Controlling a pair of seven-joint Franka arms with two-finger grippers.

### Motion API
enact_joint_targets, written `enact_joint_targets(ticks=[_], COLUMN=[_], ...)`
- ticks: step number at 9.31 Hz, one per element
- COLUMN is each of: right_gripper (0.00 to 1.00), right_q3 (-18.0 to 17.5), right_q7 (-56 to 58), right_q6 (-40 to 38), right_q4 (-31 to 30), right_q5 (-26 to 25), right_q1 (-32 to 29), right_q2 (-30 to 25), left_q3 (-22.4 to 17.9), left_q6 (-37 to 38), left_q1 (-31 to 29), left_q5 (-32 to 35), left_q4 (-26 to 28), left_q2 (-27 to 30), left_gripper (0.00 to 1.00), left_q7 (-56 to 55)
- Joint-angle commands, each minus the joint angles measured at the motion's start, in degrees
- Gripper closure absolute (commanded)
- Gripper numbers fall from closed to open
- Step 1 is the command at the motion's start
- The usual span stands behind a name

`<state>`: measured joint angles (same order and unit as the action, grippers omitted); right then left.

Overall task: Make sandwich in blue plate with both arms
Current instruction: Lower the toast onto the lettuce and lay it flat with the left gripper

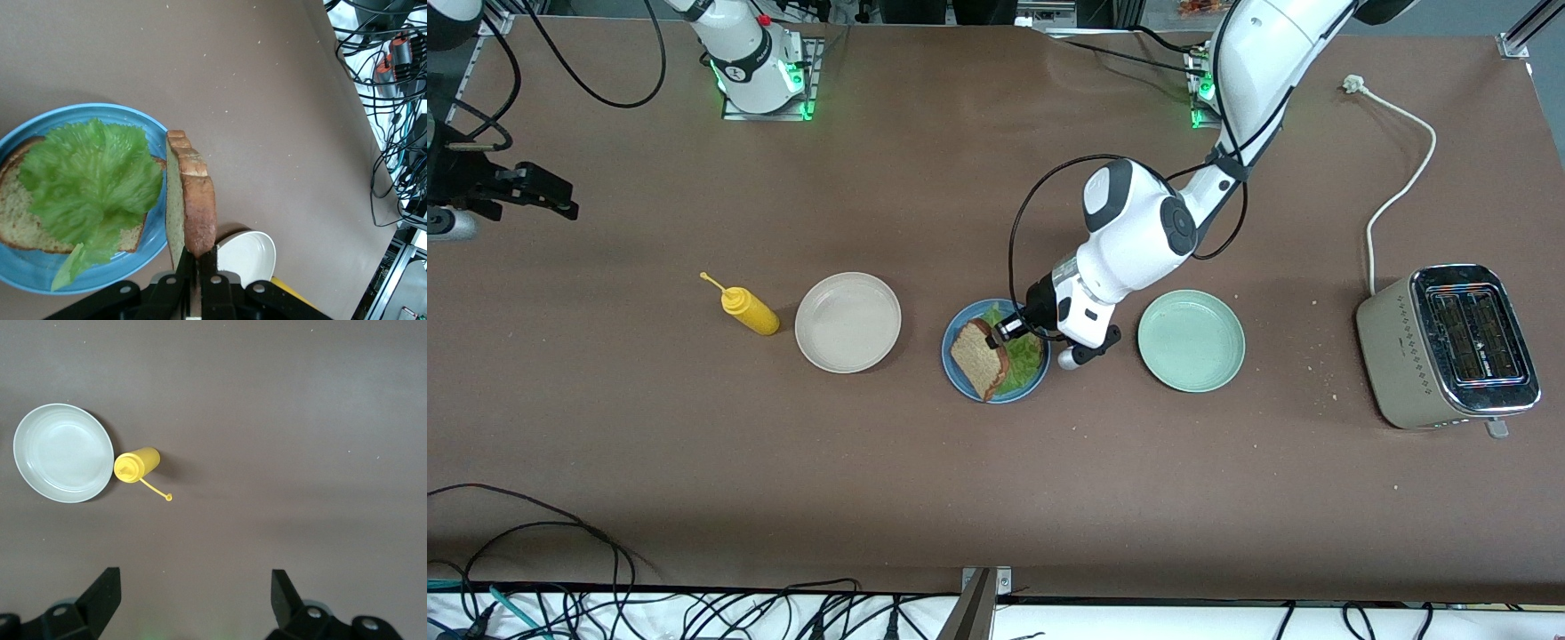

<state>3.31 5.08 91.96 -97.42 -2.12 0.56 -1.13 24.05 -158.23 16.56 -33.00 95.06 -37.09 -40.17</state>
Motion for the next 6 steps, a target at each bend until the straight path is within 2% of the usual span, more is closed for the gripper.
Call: enact_joint_targets(ticks=[1, 2, 3, 4, 6], right_gripper=[0.00, 0.00, 0.00, 0.00, 0.00], right_q3=[-1.3, -1.3, 0.4, 1.4, 1.4], right_q7=[-0.8, -0.9, -1.4, -1.3, -3.1], right_q6=[-3.1, -4.0, -4.3, -4.2, -3.6], right_q4=[2.2, 2.5, 2.5, 2.5, 2.5], right_q5=[-0.6, 0.2, 4.2, 5.6, 4.9], right_q1=[-1.2, -1.2, -1.2, -1.0, -1.1], right_q2=[0.1, 0.1, 0.3, 0.4, 0.5], left_q3=[-0.3, -0.3, -0.3, -0.4, -0.4], left_q6=[-2.1, -2.0, -1.5, -0.6, 1.9], left_q1=[0.7, 0.5, 0.1, -0.4, -1.2], left_q5=[-1.6, -1.5, -1.5, -1.5, -1.5], left_q4=[0.1, 0.1, 0.1, 0.9, 2.0], left_q2=[-1.0, -1.0, -1.0, -0.9, -0.4], left_gripper=[1.00, 1.00, 1.00, 1.00, 1.00], left_q7=[4.0, 4.0, 4.4, 4.6, 6.4])
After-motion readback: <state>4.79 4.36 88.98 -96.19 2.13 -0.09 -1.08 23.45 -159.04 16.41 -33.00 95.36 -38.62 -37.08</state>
